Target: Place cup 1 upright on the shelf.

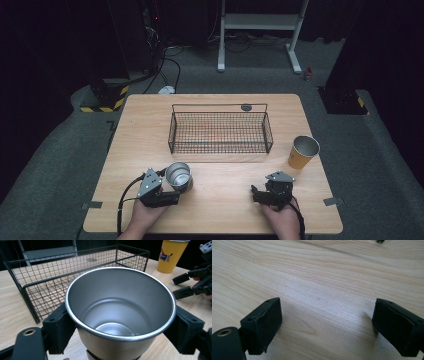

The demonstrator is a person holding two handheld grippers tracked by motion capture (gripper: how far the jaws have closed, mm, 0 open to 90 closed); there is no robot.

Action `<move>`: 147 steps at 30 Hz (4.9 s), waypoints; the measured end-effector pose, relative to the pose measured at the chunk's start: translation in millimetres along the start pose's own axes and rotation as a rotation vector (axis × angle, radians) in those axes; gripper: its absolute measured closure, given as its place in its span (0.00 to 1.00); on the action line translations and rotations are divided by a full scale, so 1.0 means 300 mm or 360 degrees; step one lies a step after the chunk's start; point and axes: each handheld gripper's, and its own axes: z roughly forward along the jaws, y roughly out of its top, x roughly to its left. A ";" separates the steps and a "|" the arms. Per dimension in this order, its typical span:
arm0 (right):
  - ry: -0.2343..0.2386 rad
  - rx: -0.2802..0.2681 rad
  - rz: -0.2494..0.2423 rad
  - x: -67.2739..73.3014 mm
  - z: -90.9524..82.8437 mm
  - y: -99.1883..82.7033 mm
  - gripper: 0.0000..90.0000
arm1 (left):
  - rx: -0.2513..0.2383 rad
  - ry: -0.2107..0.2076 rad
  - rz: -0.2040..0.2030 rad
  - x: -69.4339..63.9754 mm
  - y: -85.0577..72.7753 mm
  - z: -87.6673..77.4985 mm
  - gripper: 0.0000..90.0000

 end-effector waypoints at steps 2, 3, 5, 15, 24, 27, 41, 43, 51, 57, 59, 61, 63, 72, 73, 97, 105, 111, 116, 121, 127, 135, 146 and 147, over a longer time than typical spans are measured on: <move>0.0001 0.0001 0.0003 0.000 0.000 0.000 0.10 | -0.0004 0.0002 -0.0014 -0.003 0.005 -0.001 0.21; 0.0001 0.0001 0.0002 0.000 0.000 0.000 0.10 | -0.0005 0.0000 -0.0018 -0.005 0.008 -0.001 0.21; 0.0000 0.0001 0.0002 0.000 0.000 0.000 0.10 | 0.0005 0.0007 -0.0010 -0.007 0.014 -0.001 0.21; 0.0006 0.0002 -0.0006 0.001 -0.001 0.000 0.10 | 0.0016 0.0043 -0.0037 0.006 0.041 0.009 0.21; 0.0007 0.0002 -0.0010 0.000 -0.001 0.000 0.10 | 0.0003 0.0077 -0.0050 0.007 0.083 0.013 0.21; 0.0007 0.0002 -0.0010 0.000 -0.001 0.000 0.10 | -0.0009 0.0082 -0.0048 0.005 0.099 0.019 0.21; 0.0007 0.0002 -0.0009 0.000 -0.001 0.000 0.10 | -0.0058 0.0080 -0.0031 0.000 0.152 0.044 0.21; 0.0007 0.0002 -0.0010 0.000 -0.001 0.000 0.10 | -0.0065 0.0080 -0.0036 0.002 0.161 0.047 0.21; 0.0007 0.0002 -0.0010 0.000 -0.001 0.000 0.10 | -0.0076 0.0095 -0.0039 0.017 0.180 0.061 0.21; 0.0007 0.0002 -0.0010 0.000 -0.001 0.000 0.10 | -0.0073 0.0105 -0.0036 0.026 0.180 0.070 0.21; 0.0007 0.0002 -0.0009 0.000 -0.001 0.000 0.10 | -0.0071 0.0108 -0.0034 0.028 0.179 0.073 0.21; 0.0007 0.0002 -0.0010 0.000 -0.001 0.000 0.10 | -0.0068 0.0109 -0.0040 0.030 0.177 0.078 0.21; 0.0007 0.0002 -0.0009 0.000 -0.001 0.000 0.10 | -0.0069 0.0110 -0.0047 0.032 0.177 0.082 0.21; 0.0007 0.0002 -0.0010 0.000 -0.001 0.000 0.10 | -0.0090 0.0111 -0.0050 0.036 0.193 0.092 0.21; 0.0007 0.0002 -0.0009 0.000 -0.001 0.000 0.10 | -0.0090 0.0112 -0.0045 0.038 0.195 0.092 0.21; 0.0007 0.0002 -0.0010 0.000 -0.001 0.000 0.10 | -0.0090 0.0134 -0.0036 0.065 0.249 0.129 0.21; 0.0007 0.0002 -0.0010 0.000 -0.001 0.000 0.10 | -0.0100 0.0138 -0.0030 0.077 0.287 0.140 0.21; 0.0007 0.0002 -0.0009 0.000 -0.001 0.000 0.10 | -0.0107 0.0140 -0.0043 0.087 0.304 0.148 0.21; 0.0007 0.0002 -0.0010 0.000 -0.001 0.000 0.10 | -0.0091 0.0148 -0.0042 0.097 0.312 0.161 0.21; 0.0007 0.0002 -0.0010 0.000 -0.001 0.000 0.10 | -0.0087 0.0155 -0.0054 0.107 0.316 0.174 0.21; 0.0007 0.0002 -0.0010 0.000 -0.001 0.000 0.10 | -0.0092 0.0156 -0.0070 0.122 0.328 0.194 0.21; 0.0007 0.0002 -0.0010 0.000 -0.001 0.000 0.10 | -0.0067 0.0182 -0.0108 0.151 0.328 0.224 0.21; 0.0007 0.0002 -0.0010 0.000 -0.001 0.000 0.10 | -0.0061 0.0185 -0.0141 0.177 0.347 0.259 0.21; 0.0007 0.0002 -0.0010 0.000 -0.001 0.000 0.10 | -0.0060 0.0186 -0.0153 0.181 0.347 0.260 0.21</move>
